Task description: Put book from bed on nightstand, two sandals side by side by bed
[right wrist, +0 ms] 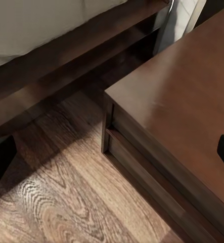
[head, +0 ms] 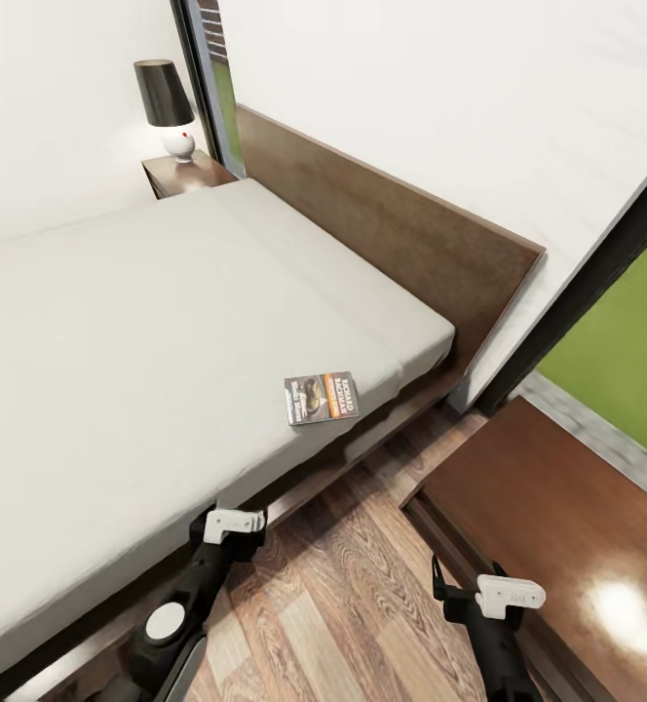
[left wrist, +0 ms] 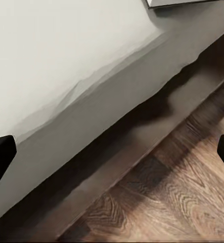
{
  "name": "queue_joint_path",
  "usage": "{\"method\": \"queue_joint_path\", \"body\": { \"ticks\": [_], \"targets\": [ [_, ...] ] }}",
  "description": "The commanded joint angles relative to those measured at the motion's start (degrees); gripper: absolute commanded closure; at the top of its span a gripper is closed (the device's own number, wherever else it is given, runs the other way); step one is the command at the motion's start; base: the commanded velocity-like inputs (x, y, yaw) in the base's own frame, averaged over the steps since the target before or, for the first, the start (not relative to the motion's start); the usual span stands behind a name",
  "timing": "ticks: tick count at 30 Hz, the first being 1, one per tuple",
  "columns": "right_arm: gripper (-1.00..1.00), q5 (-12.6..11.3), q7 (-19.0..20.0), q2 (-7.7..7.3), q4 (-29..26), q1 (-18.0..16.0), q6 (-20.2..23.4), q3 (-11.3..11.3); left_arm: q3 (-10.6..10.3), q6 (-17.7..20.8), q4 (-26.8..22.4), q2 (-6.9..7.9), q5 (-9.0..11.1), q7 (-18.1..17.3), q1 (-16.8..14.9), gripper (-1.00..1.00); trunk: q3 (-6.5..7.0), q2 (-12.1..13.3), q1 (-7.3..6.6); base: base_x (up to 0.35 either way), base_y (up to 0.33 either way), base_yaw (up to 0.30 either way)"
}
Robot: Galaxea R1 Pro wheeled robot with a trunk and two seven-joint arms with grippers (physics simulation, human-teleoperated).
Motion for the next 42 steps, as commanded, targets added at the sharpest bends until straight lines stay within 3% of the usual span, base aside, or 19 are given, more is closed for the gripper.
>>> {"method": "queue_joint_path", "body": {
  "ticks": [1,4,17,23,33,38,42],
  "targets": [
    [-1.00,0.21,-0.32,0.00,-0.02,0.01,-0.07,0.07,-0.21,-0.21,0.14,0.08,0.62,0.68,0.34,-1.00,-0.02,-0.02,0.00,0.000,0.000,0.000],
    [-1.00,0.21,-0.32,0.00,-0.02,0.01,-0.07,0.07,-0.24,-1.76,2.00,0.13,0.84,0.94,1.24,-1.00,-0.02,-0.02,0.00,0.000,0.000,0.000],
    [-1.00,0.21,-0.32,0.00,-0.02,0.01,-0.07,0.07,0.26,-14.53,23.59,-0.06,0.93,1.18,1.88,-1.00,-0.02,-0.02,0.00,0.000,0.000,0.000],
    [-1.00,0.21,-0.32,0.00,-0.02,0.01,-0.07,0.08,0.37,-20.33,30.87,-0.07,1.02,1.19,1.88,-1.00,-0.02,-0.02,0.00,0.000,0.000,0.000],
    [-1.00,0.28,-0.40,0.14,-0.03,0.01,0.20,0.15,0.39,-26.01,43.89,-1.07,1.22,1.17,1.82,-1.00,-0.02,-0.02,0.00,0.000,0.000,0.000],
    [-1.00,0.77,-0.52,0.39,0.05,0.01,0.56,0.18,0.39,-28.16,48.56,-1.68,3.31,1.00,1.75,-1.00,-0.02,-0.02,0.00,0.000,0.000,0.000],
    [-1.00,0.99,-0.52,0.43,-0.07,0.01,0.71,0.22,0.34,-29.02,51.55,-1.89,6.59,0.63,1.68,-1.00,-0.02,-0.02,0.00,0.000,0.000,0.000]
  ]
}}
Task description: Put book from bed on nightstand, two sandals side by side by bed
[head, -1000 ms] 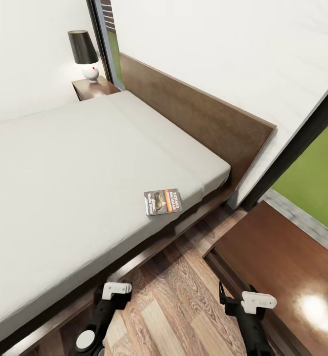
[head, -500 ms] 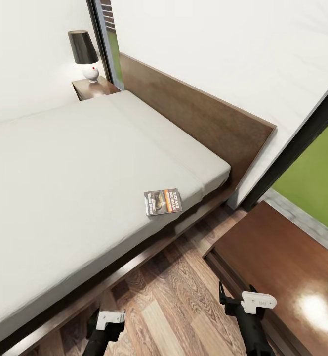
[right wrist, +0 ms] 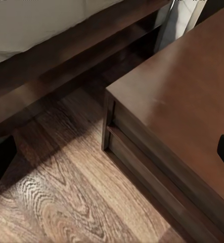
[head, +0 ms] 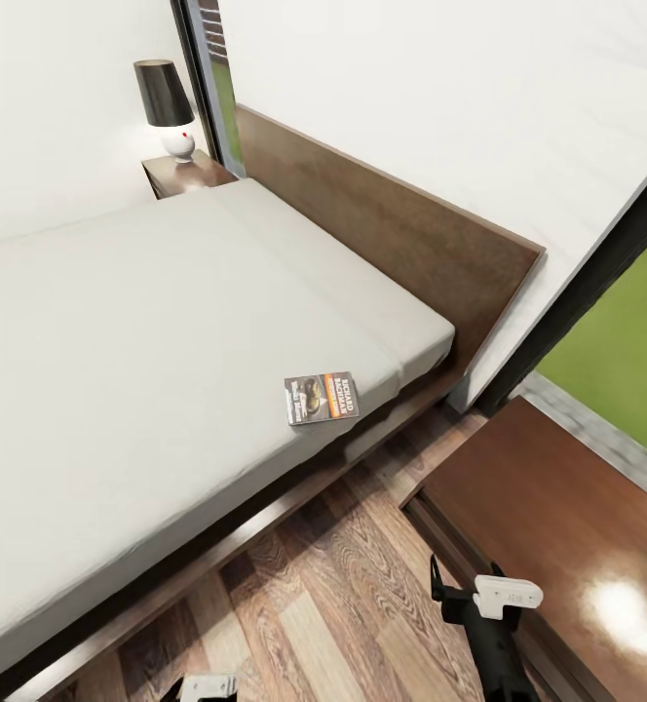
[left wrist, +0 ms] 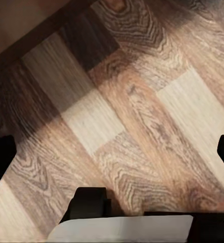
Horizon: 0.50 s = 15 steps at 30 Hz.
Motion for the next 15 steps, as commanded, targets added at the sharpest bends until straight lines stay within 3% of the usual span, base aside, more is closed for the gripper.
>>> {"method": "queue_joint_path", "body": {
  "ticks": [1,6,9,15],
  "targets": [
    [-1.00,0.31,-0.32,-0.01,-0.04,0.01,-0.07,0.06,-0.49,-0.31,0.67,0.09,1.22,0.41,-0.13,-1.00,-0.02,-0.01,0.00,0.000,0.000,0.000],
    [-1.00,0.00,-0.23,-0.20,-0.29,0.01,-0.38,0.01,-0.46,-2.65,6.03,0.32,4.28,0.24,-0.77,-1.00,-0.02,-0.01,0.00,0.000,0.000,0.000],
    [-1.00,-0.28,-0.16,-0.31,-0.38,0.01,-0.51,-0.02,-0.44,-5.50,7.17,0.14,4.72,0.23,-0.86,-1.00,-0.02,-0.01,0.00,0.000,0.000,0.000],
    [-1.00,-0.38,-0.13,-0.34,-0.37,0.01,-0.60,-0.01,-0.50,-6.41,7.53,-0.01,4.78,0.22,-0.88,-1.00,-0.70,-1.62,0.88,0.000,0.000,0.000]
  ]
}}
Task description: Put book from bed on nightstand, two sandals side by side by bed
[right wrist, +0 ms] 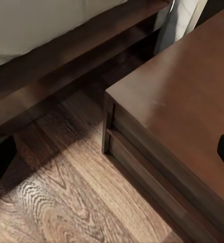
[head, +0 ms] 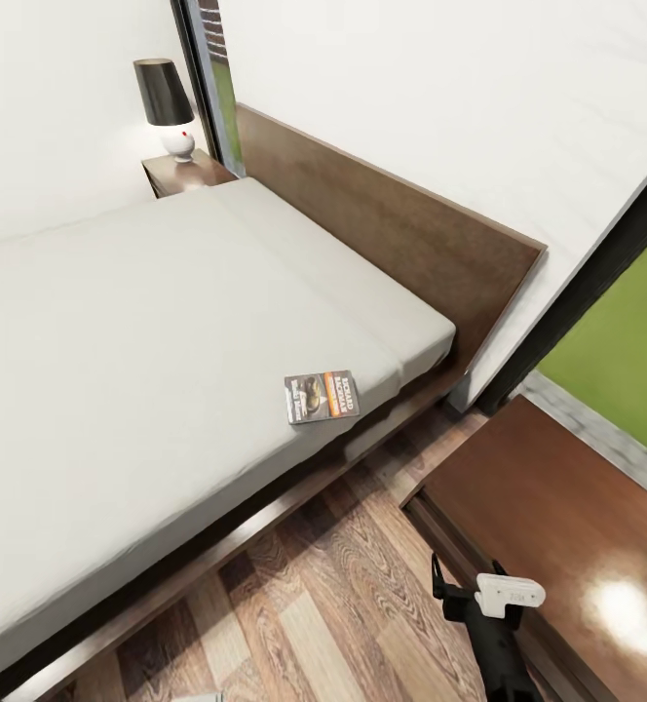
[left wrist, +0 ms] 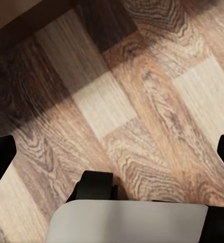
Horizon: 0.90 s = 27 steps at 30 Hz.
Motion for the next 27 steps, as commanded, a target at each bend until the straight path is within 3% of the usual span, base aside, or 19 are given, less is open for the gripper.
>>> {"method": "queue_joint_path", "body": {
  "ticks": [1,16,27],
  "targets": [
    [-1.00,0.22,-0.32,0.00,0.00,0.01,-0.08,0.07,-0.48,-0.22,0.01,0.06,0.33,0.45,-0.03,-1.00,-0.16,-0.43,0.23,0.000,0.000,0.000],
    [-1.00,0.13,-0.31,-0.07,0.04,0.01,-0.21,0.14,-0.50,-0.31,-0.45,0.04,0.29,0.40,-0.04,-1.00,-1.55,-6.44,3.52,0.000,0.000,0.000],
    [-1.00,0.17,-0.30,-0.09,-0.13,0.01,-0.10,0.09,-0.51,-0.03,-3.26,0.05,0.35,0.39,-0.04,-1.00,-0.52,-6.44,3.52,0.000,0.000,0.000]
  ]
}}
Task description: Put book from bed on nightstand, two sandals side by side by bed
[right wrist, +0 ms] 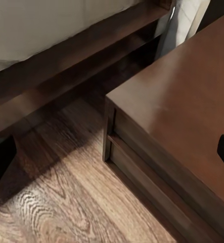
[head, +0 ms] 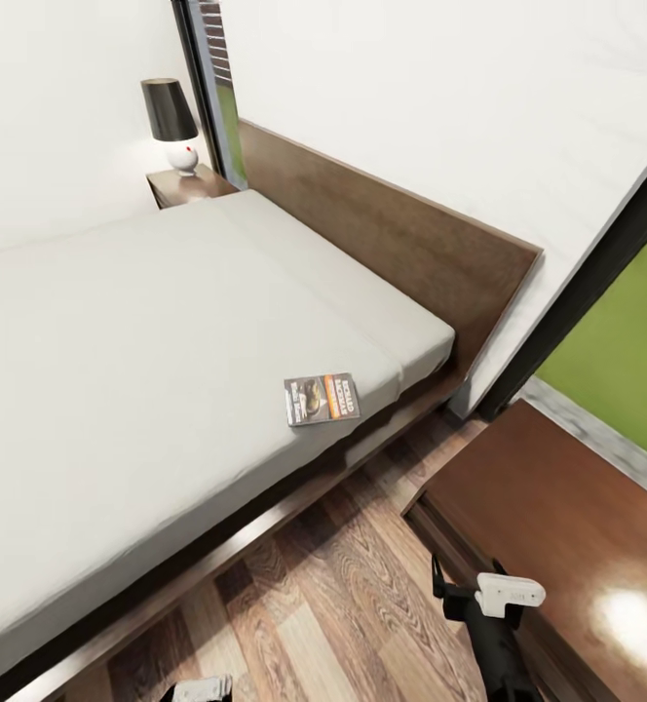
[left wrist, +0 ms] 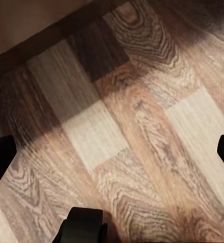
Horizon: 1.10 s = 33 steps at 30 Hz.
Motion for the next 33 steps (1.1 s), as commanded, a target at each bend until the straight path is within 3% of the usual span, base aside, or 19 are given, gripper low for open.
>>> {"method": "queue_joint_path", "body": {
  "ticks": [1,8,10,11,13,15,16,18,19,23,25,31,33],
  "targets": [
    [-1.00,0.20,-0.27,0.00,-0.32,0.01,0.05,0.06,-0.49,-0.20,-0.21,0.05,0.32,0.58,-0.04,-1.00,0.07,-0.01,0.00,0.000,0.000,0.000],
    [-1.00,0.18,0.60,0.05,-0.97,0.01,2.39,0.05,-0.55,-0.16,-0.73,0.05,0.25,0.89,-0.04,-1.00,0.73,-0.01,0.00,0.000,0.000,0.000],
    [-1.00,0.14,0.74,0.06,-0.97,0.01,4.27,0.03,-0.73,-0.16,-0.76,0.06,0.24,0.87,-0.04,-1.00,0.92,-0.01,0.00,0.000,0.000,0.000],
    [-1.00,-0.42,2.03,0.03,-0.98,0.01,8.57,-0.06,-0.95,-0.16,-0.76,0.06,0.22,0.82,-0.04,-1.00,1.01,-0.01,0.00,0.000,0.000,0.000],
    [-1.00,-1.51,3.66,0.05,-0.98,0.01,10.45,-0.15,-1.03,-0.16,-0.73,0.07,0.22,0.81,-0.04,-1.00,1.20,-0.01,0.00,0.000,0.000,0.000],
    [-1.00,-4.72,6.99,0.16,-0.96,0.01,12.93,-0.52,-1.10,-0.16,-0.63,0.04,0.22,0.77,-0.04,-1.00,1.39,-0.01,0.00,0.000,0.000,0.000],
    [-1.00,-7.92,9.06,0.19,-0.91,0.01,15.14,-0.94,-1.12,-0.16,-0.57,0.02,0.22,0.72,-0.04,-1.00,1.49,-0.01,0.00,0.000,0.000,0.000],
    [-1.00,-11.84,10.71,0.09,-0.91,0.01,18.02,-1.59,-1.11,-0.16,-0.52,0.02,0.20,0.68,-0.04,-1.00,1.67,-0.01,0.00,0.000,0.000,0.000],
    [-1.00,-18.25,12.58,-0.21,-0.94,-0.08,22.34,-2.95,-1.06,-0.16,-0.49,0.02,0.13,0.63,-0.04,-1.00,1.77,-0.01,0.00,0.000,0.000,0.000],
    [-1.00,-26.02,14.31,-0.85,-0.97,-0.55,25.99,-4.81,-1.01,-0.16,-0.46,0.05,0.06,0.61,-0.04,-1.00,2.15,-0.01,0.00,0.000,0.000,0.000],
    [-1.00,-32.58,15.24,-1.37,-0.99,-1.21,27.51,-6.33,-0.94,-0.16,-0.47,0.03,0.03,0.64,-0.04,-1.00,2.34,-0.01,0.00,0.000,0.000,0.000],
    [-1.00,-36.77,15.41,-1.42,-0.92,-1.55,27.28,-8.49,-0.91,-0.22,-0.52,0.00,-0.03,0.59,-0.04,-1.00,2.90,-0.01,0.00,0.000,0.000,0.000],
    [-1.00,-38.50,15.22,-1.35,-0.88,-1.58,27.36,-10.55,-0.91,-0.23,-0.53,-0.01,-0.04,0.60,-0.04,-1.00,3.09,-0.01,0.00,0.000,0.000,0.000]
  ]
}}
